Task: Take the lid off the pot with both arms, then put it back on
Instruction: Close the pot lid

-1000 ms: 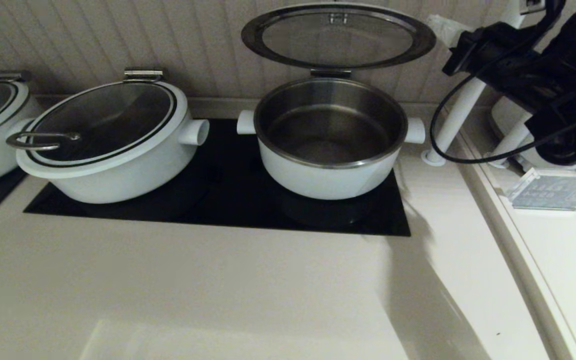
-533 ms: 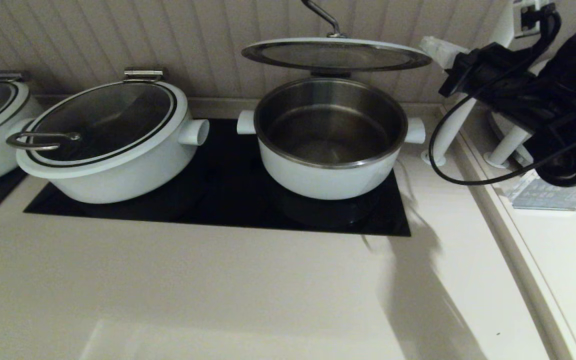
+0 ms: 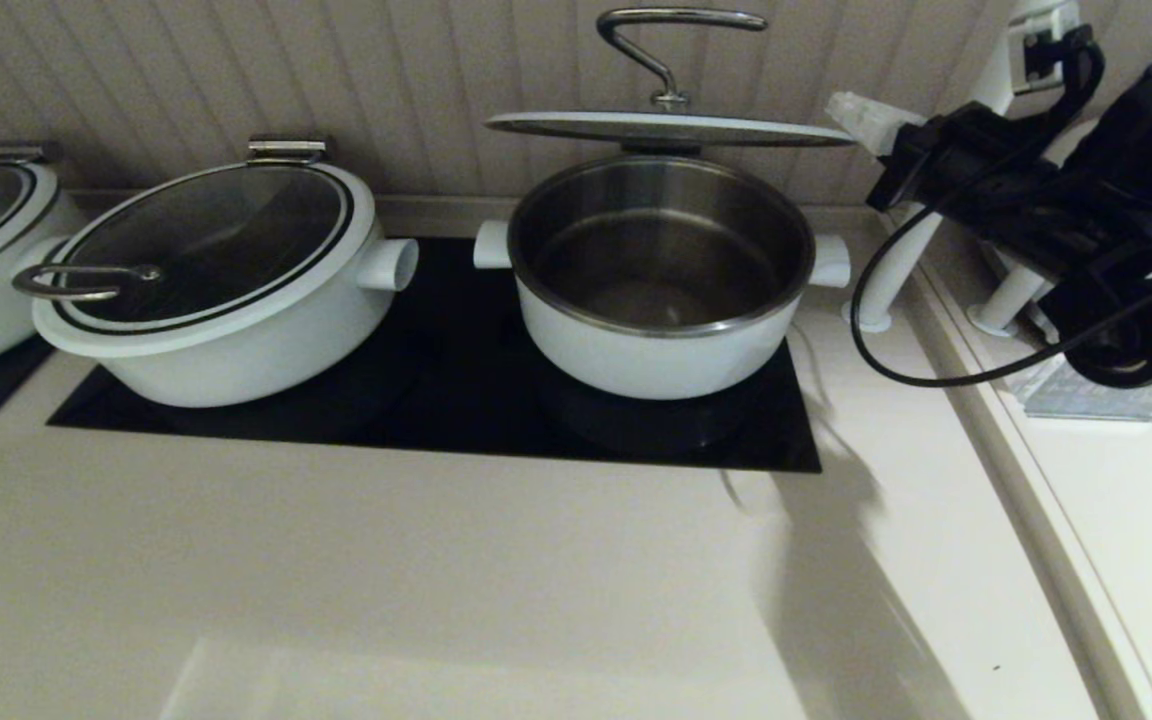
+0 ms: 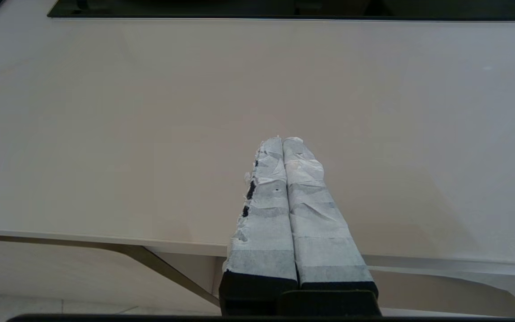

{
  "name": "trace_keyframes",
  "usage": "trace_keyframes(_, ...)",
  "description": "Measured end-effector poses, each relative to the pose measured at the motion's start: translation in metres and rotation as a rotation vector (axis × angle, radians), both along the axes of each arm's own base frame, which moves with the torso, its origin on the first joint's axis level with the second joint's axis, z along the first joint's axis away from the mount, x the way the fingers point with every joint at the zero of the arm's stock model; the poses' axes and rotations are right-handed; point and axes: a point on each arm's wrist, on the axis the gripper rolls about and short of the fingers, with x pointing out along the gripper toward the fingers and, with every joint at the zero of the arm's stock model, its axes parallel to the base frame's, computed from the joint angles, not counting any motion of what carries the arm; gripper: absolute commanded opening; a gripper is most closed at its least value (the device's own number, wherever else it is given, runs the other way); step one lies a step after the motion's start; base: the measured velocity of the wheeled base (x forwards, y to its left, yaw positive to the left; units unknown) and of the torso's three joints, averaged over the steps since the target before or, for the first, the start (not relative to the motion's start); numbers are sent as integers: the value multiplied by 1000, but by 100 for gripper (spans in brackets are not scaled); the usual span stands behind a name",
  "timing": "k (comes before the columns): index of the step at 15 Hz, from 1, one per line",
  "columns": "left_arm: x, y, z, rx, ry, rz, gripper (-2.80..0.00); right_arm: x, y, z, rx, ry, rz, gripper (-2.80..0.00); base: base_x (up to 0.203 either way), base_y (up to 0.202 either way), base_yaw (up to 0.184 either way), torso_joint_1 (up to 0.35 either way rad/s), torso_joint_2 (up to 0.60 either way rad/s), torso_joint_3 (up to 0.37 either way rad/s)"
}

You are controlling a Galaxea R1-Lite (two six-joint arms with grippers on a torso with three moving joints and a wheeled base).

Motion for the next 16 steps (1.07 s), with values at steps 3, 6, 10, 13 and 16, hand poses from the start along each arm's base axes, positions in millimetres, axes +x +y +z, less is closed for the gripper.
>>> trace_keyframes(3,0,0,0,0,0,0,-280,-1,0,-4,0,0,1,-280,0,0,0,0,0,0)
trace_keyframes(6,0,0,0,0,0,0,-280,-6,2,-13,-3,16,8,-280,0,0,0,0,0,0)
trace_keyframes(10,0,0,0,0,0,0,-280,-11,6,-23,-5,29,19,-280,0,0,0,0,0,0)
trace_keyframes(13,0,0,0,0,0,0,-280,-13,10,-28,-11,40,29,-280,0,0,0,0,0,0)
trace_keyframes(16,0,0,0,1,0,0,-280,-14,12,-30,-22,41,31,-280,0,0,0,0,0,0)
